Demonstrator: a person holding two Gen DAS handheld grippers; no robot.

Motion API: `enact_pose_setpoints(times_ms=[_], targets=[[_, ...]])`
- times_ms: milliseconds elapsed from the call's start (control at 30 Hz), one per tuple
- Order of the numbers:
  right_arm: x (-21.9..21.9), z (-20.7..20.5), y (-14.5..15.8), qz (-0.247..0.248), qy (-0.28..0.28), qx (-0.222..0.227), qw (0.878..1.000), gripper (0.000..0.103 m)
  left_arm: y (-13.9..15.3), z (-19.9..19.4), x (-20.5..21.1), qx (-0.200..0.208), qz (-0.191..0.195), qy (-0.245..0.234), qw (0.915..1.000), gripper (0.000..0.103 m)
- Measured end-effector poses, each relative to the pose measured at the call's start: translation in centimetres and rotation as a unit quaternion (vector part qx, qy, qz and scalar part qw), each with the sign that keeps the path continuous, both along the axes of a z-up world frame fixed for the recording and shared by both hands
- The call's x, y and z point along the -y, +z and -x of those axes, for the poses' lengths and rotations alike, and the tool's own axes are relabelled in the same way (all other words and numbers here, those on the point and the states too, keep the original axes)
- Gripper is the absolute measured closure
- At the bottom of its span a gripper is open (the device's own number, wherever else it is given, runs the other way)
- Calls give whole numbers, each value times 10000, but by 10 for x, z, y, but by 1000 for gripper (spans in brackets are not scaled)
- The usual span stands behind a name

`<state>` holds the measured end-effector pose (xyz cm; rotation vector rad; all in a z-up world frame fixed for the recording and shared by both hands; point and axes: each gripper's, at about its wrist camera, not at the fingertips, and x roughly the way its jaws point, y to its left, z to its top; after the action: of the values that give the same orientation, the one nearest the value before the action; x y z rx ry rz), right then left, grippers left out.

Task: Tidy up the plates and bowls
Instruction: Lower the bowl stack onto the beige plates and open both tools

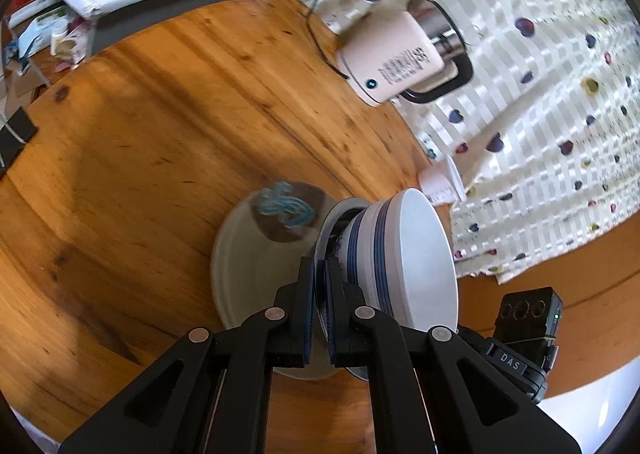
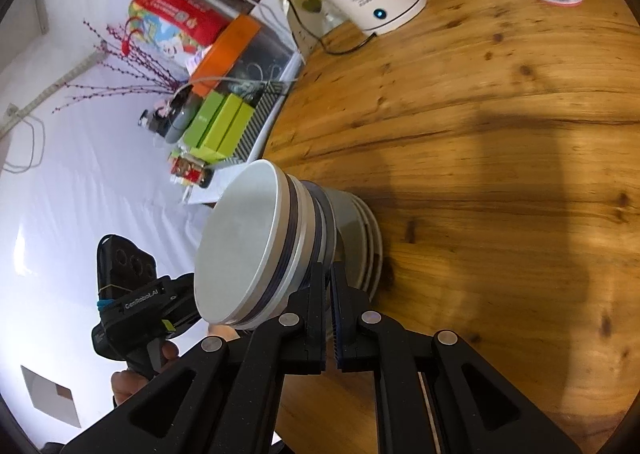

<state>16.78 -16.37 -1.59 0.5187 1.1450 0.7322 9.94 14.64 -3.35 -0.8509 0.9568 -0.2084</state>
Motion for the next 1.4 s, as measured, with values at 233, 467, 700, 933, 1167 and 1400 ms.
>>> enact_pose_setpoints(times_ms=[233,467,700,933,1167,1400], targets=[[-14,-8,-10,70,61,-106,9999,97,-9,-2,-12,-67,54,99,9999,100],[-18,-10,-9,144,99,-104,9998,97,-9,-1,-14,-108,97,95,9998,100],[-21,-9,-6,295,125,-43,9995,97,-10,2,-14,-107,123,80,9998,100],[-17,-7,-3,583,61,100,9982,83,-4,6,-12,58,-237,113,9996,85],[-9,17,16,813,72,576,9950,60,15,26,-8,399,-845,198,9954,60],[-21,62,41,1351,275,1401,9805,57,39,53,19,780,-1737,35,9817,56]])
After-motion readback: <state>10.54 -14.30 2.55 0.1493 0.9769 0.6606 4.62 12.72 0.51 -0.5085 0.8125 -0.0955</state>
